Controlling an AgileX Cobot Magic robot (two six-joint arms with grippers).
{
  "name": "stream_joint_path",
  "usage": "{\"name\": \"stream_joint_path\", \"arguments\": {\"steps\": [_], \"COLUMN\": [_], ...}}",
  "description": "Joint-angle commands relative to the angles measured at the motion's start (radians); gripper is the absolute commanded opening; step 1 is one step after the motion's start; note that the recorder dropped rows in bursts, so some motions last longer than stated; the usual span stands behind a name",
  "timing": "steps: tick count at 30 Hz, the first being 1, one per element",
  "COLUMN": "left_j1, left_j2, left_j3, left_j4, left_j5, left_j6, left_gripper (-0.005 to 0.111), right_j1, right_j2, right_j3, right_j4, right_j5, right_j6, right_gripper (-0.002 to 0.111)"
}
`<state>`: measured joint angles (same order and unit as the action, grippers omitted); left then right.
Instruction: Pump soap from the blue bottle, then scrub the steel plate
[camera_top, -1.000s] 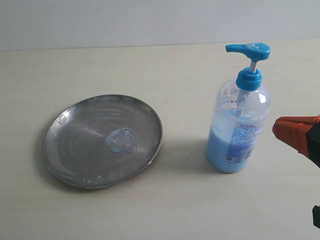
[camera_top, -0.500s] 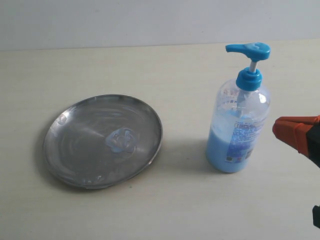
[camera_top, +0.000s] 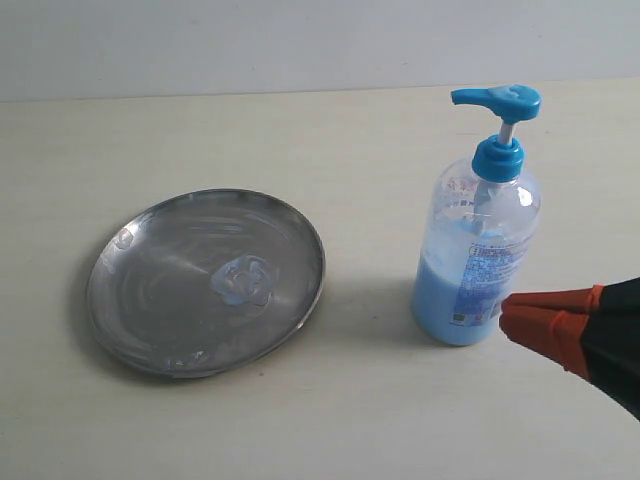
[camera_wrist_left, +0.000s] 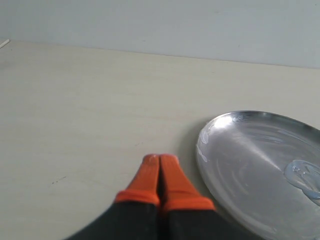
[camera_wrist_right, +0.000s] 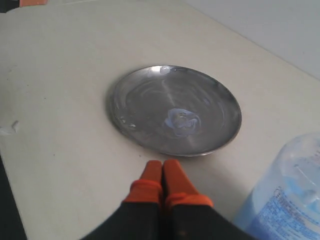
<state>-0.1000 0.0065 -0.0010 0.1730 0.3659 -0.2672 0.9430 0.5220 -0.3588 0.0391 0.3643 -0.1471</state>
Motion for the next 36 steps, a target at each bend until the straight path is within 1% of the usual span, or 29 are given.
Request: {"name": "stream_joint_path", "arguments": {"steps": [1, 5, 8, 13, 22, 30, 36], "left_j1": [0.001, 0.001, 0.001, 0.001, 0.001, 0.001, 0.001], "left_j2": [-0.006, -0.006, -0.006, -0.006, -0.006, -0.006, -0.006], "left_j3": [0.001, 0.001, 0.001, 0.001, 0.001, 0.001, 0.001], "left_j4": [-0.008, -0.008, -0.008, -0.008, -0.008, -0.008, -0.008], "left_j5": [-0.009, -0.009, -0.009, -0.009, -0.009, -0.009, -0.009], "left_j6": [0.002, 0.002, 0.002, 0.002, 0.002, 0.002, 0.002], "left_gripper": [0.0, 0.0, 0.0, 0.0, 0.0, 0.0, 0.0], "right_j1": [-0.002, -0.002, -0.043, -0.179, -0.415, -0.59, -0.713], "right_j2": [-0.001, -0.024, -0.041, -0.074, -0.147, -0.224, -0.316], "right_j3": [0.002, 0.002, 0.002, 0.002, 0.002, 0.002, 0.002], "right_j4": [0.033, 0.033, 0.033, 0.033, 0.033, 0.031, 0.013], "right_j5": [-0.03, -0.03, -0.03, -0.017, -0.017, -0.014, 0.023], "right_j6": [0.008, 0.017, 0.017, 0.069, 0.069, 0.062, 0.061], "right_gripper": [0.0, 0.0, 0.0, 0.0, 0.0, 0.0, 0.0]}}
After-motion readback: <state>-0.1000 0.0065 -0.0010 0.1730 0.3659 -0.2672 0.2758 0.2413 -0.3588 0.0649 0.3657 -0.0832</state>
